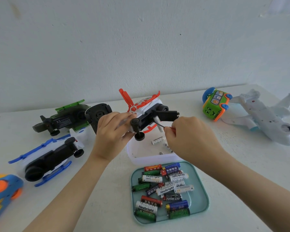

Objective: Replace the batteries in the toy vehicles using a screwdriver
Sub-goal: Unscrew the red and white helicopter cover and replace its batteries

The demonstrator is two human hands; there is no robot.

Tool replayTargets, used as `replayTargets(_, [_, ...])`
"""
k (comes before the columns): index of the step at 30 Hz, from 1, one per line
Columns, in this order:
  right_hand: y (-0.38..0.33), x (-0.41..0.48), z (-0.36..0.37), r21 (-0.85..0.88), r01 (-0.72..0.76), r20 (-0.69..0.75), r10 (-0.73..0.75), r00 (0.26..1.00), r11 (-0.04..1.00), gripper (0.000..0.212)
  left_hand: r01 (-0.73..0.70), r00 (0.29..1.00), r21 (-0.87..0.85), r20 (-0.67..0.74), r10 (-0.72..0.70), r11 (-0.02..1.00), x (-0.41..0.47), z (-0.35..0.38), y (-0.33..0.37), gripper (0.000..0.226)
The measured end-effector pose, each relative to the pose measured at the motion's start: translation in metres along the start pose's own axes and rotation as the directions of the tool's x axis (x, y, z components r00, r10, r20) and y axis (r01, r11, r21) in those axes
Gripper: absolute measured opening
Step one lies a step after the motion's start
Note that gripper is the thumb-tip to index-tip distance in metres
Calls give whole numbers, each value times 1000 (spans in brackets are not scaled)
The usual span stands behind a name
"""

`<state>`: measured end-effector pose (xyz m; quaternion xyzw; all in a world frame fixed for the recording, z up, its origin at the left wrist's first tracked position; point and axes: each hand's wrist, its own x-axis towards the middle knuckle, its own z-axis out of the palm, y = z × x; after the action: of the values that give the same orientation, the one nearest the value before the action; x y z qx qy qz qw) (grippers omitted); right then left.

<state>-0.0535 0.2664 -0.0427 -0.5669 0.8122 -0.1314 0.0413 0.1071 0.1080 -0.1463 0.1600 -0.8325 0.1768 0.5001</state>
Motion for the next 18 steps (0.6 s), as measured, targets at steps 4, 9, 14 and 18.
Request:
replayTargets(4, [-2, -1, 4, 29, 51, -18, -51, 999, 998, 42, 80, 997, -4, 8, -80, 997, -1, -3, 1, 27])
replayTargets(9, [-2, 0, 12, 92, 102, -38, -99, 994, 991, 37, 248, 969, -14, 17, -247, 969, 2, -11, 11, 31])
replayTargets(14, [2, -6, 13, 338, 124, 13, -136, 991, 933, 30, 398, 914, -49, -57, -401, 916, 4, -25, 23, 38])
replayTargets(18, [12, -17, 14, 345, 94, 78, -128, 989, 934, 31, 527, 844, -70, -74, -531, 847, -6, -39, 35, 39])
